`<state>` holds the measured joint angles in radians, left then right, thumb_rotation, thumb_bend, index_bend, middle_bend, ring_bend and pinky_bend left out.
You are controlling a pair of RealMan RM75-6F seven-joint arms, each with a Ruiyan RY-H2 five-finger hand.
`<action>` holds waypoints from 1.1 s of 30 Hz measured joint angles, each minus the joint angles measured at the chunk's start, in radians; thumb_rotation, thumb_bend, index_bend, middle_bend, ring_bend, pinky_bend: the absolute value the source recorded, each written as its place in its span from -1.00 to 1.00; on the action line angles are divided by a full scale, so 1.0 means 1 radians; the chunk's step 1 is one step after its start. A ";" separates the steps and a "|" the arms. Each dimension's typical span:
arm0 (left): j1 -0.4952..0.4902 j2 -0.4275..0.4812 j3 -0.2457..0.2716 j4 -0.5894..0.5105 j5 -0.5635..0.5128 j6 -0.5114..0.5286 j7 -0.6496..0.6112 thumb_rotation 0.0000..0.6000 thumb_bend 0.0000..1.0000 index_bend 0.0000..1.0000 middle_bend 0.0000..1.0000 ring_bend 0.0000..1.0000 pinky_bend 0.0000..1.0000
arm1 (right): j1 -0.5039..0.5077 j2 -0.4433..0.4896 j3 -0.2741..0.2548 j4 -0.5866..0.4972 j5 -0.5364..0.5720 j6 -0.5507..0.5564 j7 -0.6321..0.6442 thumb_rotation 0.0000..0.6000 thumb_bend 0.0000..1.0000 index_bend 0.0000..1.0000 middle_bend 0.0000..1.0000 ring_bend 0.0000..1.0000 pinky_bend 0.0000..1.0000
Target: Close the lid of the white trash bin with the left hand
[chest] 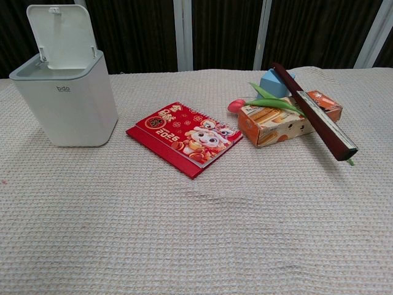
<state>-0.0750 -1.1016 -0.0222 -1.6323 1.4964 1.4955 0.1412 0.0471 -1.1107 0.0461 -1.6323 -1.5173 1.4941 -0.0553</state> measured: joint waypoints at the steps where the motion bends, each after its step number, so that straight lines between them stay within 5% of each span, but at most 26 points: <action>1: 0.000 0.000 0.000 0.001 0.000 0.000 0.000 1.00 -0.73 -1.00 -1.00 -1.00 -1.00 | 0.000 0.000 0.000 -0.001 0.000 0.000 0.000 1.00 -0.61 -1.00 -1.00 -1.00 -1.00; 23: -0.001 0.003 -0.003 -0.004 -0.002 -0.005 0.004 1.00 -0.73 -1.00 -1.00 -1.00 -1.00 | -0.003 -0.004 0.003 0.003 -0.002 0.012 0.003 1.00 -0.61 -1.00 -1.00 -1.00 -1.00; 26: -0.005 0.006 -0.010 -0.010 -0.004 -0.005 0.004 1.00 -0.61 -1.00 -0.96 -0.94 -0.69 | -0.004 -0.004 0.004 0.003 -0.005 0.015 0.002 1.00 -0.61 -1.00 -1.00 -1.00 -1.00; 28: -0.009 0.008 -0.018 -0.014 -0.009 -0.005 0.008 1.00 -0.34 -1.00 -0.53 -0.47 -0.02 | -0.004 -0.006 0.005 0.003 -0.008 0.019 0.003 1.00 -0.61 -1.00 -1.00 -1.00 -1.00; 30: -0.014 0.008 -0.037 -0.022 -0.017 0.002 0.006 1.00 -0.15 -1.00 0.06 0.07 0.40 | -0.004 -0.007 0.006 0.002 -0.005 0.019 0.004 1.00 -0.61 -1.00 -1.00 -1.00 -1.00; 33: -0.032 0.005 -0.078 -0.028 -0.027 0.014 -0.010 1.00 -0.03 -1.00 0.57 0.49 0.68 | -0.003 -0.008 0.009 0.000 0.002 0.016 0.008 1.00 -0.61 -1.00 -1.00 -1.00 -1.00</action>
<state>-0.1068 -1.0969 -0.0998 -1.6598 1.4697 1.5097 0.1313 0.0441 -1.1190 0.0549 -1.6327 -1.5150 1.5099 -0.0473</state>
